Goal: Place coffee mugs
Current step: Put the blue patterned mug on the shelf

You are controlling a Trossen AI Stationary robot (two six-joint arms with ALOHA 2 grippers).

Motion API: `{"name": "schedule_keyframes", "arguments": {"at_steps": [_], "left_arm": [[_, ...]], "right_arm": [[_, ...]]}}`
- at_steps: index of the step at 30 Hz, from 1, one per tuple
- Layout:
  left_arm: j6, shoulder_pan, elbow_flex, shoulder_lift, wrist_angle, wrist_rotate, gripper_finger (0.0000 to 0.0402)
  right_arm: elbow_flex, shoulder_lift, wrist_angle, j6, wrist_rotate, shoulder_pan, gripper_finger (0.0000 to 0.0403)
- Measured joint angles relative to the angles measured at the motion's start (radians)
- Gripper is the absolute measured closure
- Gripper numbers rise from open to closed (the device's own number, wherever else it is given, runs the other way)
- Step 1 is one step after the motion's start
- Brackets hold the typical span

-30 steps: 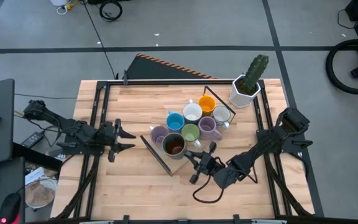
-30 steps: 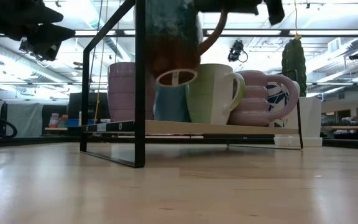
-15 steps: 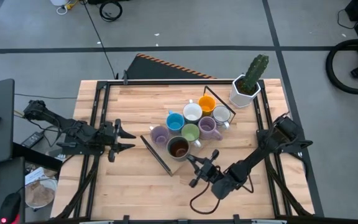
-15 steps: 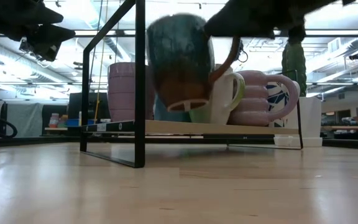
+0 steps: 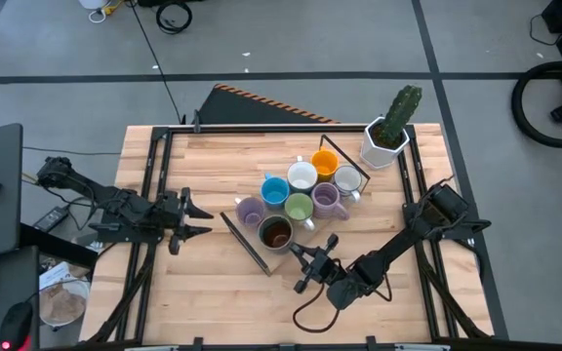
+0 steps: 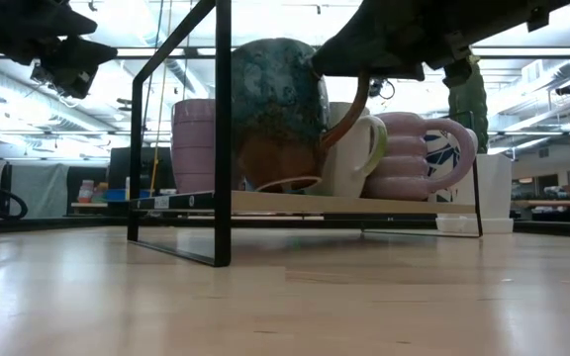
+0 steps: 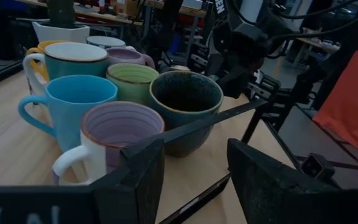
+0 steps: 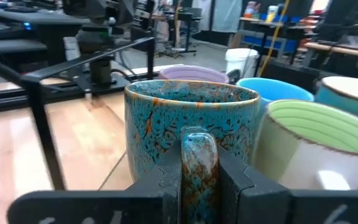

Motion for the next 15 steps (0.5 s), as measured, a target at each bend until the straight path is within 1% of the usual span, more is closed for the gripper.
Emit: {"name": "schedule_keyframes", "arguments": {"at_steps": [8,12,15], "left_arm": [[-0.01,0.0,0.0,0.0,0.0,0.006,0.0221],[-0.016,0.0,0.0,0.0,0.0,0.006,0.0221],[-0.021,0.0,0.0,0.0,-0.007,0.02,0.0221]], "right_arm": [[-0.006,0.004,0.003,0.024,-0.033,-0.006,0.0346],[-0.007,0.022,0.032,0.022,-0.019,-0.013,0.0346],[-0.007,0.027,0.048,-0.019,0.0,-0.01,0.0345]]}}
